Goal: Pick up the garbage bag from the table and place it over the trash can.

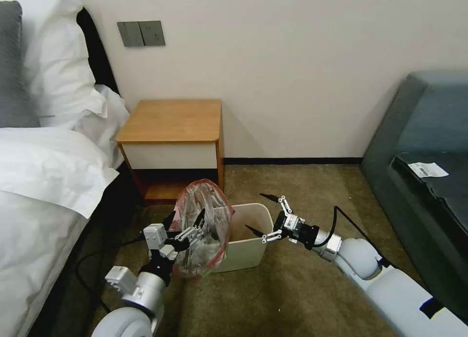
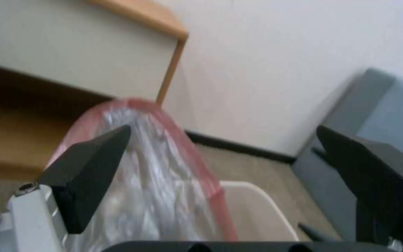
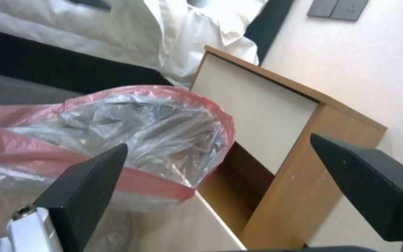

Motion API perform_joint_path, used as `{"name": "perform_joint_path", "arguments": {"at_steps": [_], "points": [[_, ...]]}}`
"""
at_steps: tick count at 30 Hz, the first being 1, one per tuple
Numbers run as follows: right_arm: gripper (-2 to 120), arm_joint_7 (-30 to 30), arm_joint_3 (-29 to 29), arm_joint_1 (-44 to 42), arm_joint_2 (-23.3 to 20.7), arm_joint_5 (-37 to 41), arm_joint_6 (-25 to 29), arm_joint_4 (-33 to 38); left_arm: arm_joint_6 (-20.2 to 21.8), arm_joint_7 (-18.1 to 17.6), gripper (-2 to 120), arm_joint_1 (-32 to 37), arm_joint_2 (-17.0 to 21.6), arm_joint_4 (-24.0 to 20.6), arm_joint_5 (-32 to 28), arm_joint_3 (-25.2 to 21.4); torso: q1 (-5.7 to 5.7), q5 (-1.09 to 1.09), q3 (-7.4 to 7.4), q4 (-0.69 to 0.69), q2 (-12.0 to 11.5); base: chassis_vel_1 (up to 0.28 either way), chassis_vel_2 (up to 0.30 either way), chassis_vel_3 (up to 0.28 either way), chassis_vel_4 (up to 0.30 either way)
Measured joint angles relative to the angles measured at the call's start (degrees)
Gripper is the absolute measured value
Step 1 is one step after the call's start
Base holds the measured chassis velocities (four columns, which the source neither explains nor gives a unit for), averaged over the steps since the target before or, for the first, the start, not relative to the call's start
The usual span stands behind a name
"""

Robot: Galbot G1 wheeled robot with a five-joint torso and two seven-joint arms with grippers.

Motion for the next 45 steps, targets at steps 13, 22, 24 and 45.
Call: {"name": "perform_joint_path", "arguments": {"at_steps": [13,22,24,45], "points": [[100,4.5,1.7,-6.0,0.1,-0.7,0.1,8.2,3.5,-1.0,96,-10.7,0.2,14.7,-2.5,2.2,0.00,0.00,0.00,-0.01,0.0,0.000,0.000,0.000,0.000],[100,4.5,2.0,-7.7,0.1,-0.9,0.1,10.6,4.1,-1.0,93,-14.5,0.3,19.7,-4.1,3.0,0.00,-0.01,0.00,-0.01,0.0,0.000,0.000,0.000,0.000],[100,4.5,2.0,-7.8,0.3,-0.9,0.2,10.7,4.1,-1.1,93,-15.4,-0.2,21.3,-4.1,3.2,0.00,-0.01,0.00,0.00,0.0,0.000,0.000,0.000,0.000],[100,4.0,2.8,-10.0,1.1,-1.8,1.2,11.4,12.5,-3.4,93,-17.5,-0.6,23.5,-4.4,2.5,0.00,0.00,0.00,-0.01,0.0,0.000,0.000,0.000,0.000]]}}
